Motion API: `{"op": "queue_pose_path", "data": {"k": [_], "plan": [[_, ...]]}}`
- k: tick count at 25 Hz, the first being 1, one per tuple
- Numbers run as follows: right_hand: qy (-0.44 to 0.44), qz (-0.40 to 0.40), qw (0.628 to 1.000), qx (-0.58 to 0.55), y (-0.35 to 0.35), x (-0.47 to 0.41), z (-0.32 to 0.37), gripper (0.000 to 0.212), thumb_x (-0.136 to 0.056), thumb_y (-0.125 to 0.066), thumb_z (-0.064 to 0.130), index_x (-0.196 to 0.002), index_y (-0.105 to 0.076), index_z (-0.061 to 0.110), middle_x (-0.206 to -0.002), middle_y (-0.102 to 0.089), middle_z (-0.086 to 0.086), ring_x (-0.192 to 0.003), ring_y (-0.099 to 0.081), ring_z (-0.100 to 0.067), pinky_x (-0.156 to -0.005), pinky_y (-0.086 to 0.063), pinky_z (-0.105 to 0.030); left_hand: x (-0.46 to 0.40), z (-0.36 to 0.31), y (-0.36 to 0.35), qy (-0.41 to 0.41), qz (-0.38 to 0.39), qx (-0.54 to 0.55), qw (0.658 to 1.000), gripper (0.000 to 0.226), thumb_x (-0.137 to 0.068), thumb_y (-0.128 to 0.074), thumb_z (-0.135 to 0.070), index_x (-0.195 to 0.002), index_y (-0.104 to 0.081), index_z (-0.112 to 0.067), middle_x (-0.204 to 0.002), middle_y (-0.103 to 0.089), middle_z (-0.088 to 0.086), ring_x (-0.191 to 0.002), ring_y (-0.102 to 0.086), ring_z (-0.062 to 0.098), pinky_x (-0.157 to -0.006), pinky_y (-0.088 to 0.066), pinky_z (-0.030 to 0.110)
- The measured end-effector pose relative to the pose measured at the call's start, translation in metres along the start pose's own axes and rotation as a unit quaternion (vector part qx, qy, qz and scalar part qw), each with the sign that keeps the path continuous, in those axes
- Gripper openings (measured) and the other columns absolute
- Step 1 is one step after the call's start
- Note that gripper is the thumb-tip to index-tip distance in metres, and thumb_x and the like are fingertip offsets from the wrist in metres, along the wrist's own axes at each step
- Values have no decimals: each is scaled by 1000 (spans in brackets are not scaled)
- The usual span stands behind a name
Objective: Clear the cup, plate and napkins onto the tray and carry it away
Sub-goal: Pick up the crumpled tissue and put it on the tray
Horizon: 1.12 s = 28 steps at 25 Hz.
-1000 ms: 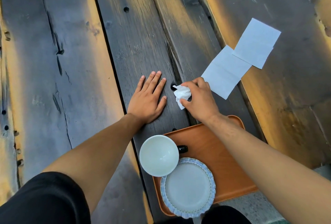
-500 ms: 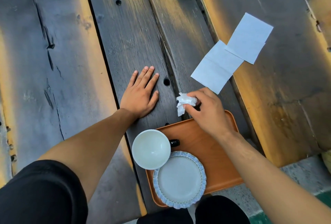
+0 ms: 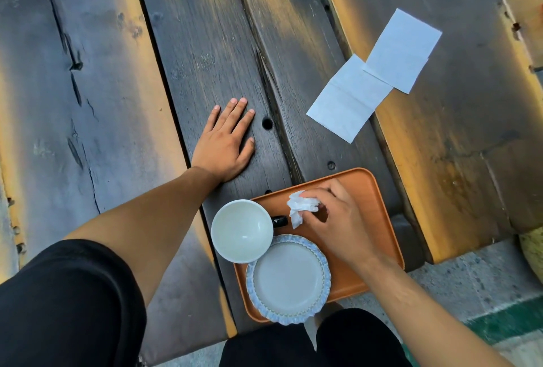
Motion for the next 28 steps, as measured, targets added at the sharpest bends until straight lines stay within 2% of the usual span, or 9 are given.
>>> {"op": "queue_pose_path", "data": {"k": [6,13,16,20,22,25,28], "plan": [[9,26,999,35,-17,3,-12,33,-84,-79,14,-115,-71,20,-104,-53,7,-93,-57,-5,-84,-52,-27,0,1,0,2,3,3,1000,65,-101,-34,-44,-159,-34,-14,-169,-26,10,-158,-19,27,-129,-12,51],[0,42,997,72,-21,0,-15,38,-85,-77,24,-121,-65,25,-111,-51,7,-95,-58,-12,-80,-57,-39,0,0,0,3,9,4,1000,66,-101,-32,-45,-160,-32,-14,-169,-24,10,-159,-17,26,-129,-10,51],[-9,55,996,76,-22,1,-15,43,-85,-78,28,-125,-62,26,-113,-49,7,-97,-57,-11,-83,-56,-37,0,0,0,2,10,3,1000,66,-101,-32,-45,-160,-32,-14,-170,-24,10,-159,-17,26,-129,-10,50],[-29,72,996,46,-18,4,-13,45,-88,-75,37,-128,-57,29,-118,-46,11,-98,-51,2,-89,-50,-25,1,-2,0,2,6,-1,1000,66,-101,-33,-44,-160,-32,-14,-170,-24,10,-158,-17,26,-129,-10,50],[-41,52,997,41,-9,5,-12,41,-91,-71,38,-128,-57,28,-118,-46,12,-94,-48,4,-90,-46,-22,1,-4,0,3,10,-6,1000,67,-101,-31,-44,-160,-31,-12,-169,-23,11,-158,-17,28,-129,-10,51],[-48,4,997,61,15,1,-12,39,-95,-65,38,-131,-58,26,-117,-48,12,-95,-48,0,-92,-46,-24,0,-7,-2,-4,23,-12,1000,68,-101,-29,-44,-159,-31,-9,-169,-23,14,-158,-17,30,-129,-10,53],[-41,-41,995,77,45,-12,-17,34,-95,-65,36,-128,-61,26,-112,-50,13,-93,-51,-2,-89,-45,-21,-4,-7,2,11,11,-4,1000,64,-101,-30,-41,-153,-42,-6,-164,-33,17,-154,-27,34,-127,-14,55]]}}
Point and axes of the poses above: each hand's wrist, its own x-axis away from the middle knuckle, its own y-axis out of the back of the hand, z = x × y, the point moved 9 cm from there along -x, towards the middle knuckle
